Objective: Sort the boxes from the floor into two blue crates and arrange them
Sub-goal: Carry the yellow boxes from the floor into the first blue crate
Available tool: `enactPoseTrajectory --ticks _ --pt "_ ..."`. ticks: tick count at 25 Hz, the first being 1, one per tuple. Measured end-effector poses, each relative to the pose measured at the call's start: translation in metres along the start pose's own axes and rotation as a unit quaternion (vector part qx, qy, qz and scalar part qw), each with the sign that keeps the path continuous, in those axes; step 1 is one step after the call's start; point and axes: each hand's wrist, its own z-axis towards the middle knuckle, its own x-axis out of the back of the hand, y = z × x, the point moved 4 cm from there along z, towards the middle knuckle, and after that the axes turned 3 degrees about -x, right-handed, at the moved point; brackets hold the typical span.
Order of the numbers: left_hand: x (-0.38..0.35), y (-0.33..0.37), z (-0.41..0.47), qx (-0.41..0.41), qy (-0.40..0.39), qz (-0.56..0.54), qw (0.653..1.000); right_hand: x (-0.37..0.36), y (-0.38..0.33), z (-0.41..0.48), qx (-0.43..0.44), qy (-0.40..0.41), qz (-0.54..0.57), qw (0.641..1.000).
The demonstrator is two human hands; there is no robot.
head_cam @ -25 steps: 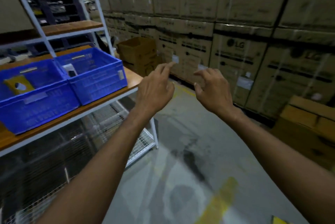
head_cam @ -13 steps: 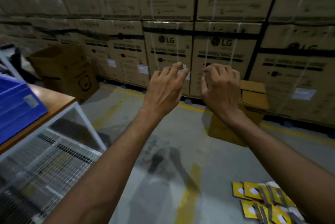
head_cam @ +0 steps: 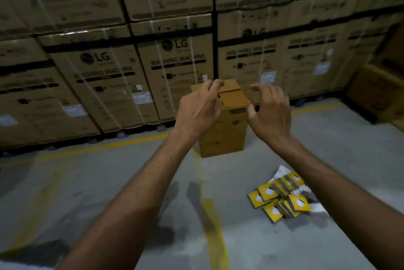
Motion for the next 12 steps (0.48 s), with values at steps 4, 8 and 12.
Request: enactPoseTrajectory --ticks 4,8,12 --pt "-0.037 -0.017 0.011 -0.078 -0.044 -0.064 0.994 -0.022 0.017 -0.038 -0.096 0.005 -0.033 0.995" --pt "-0.079 -0.001 0.026 -0.149 -0.083 -0.139 0.975 -0.031 0.043 -0.077 -0.170 0.011 -0.087 0.981" --pt "-0.141 0.021 0.040 -0.211 -0.123 -0.214 0.946 -0.047 0.075 -0.097 -0.246 0.022 -0.136 0.959"
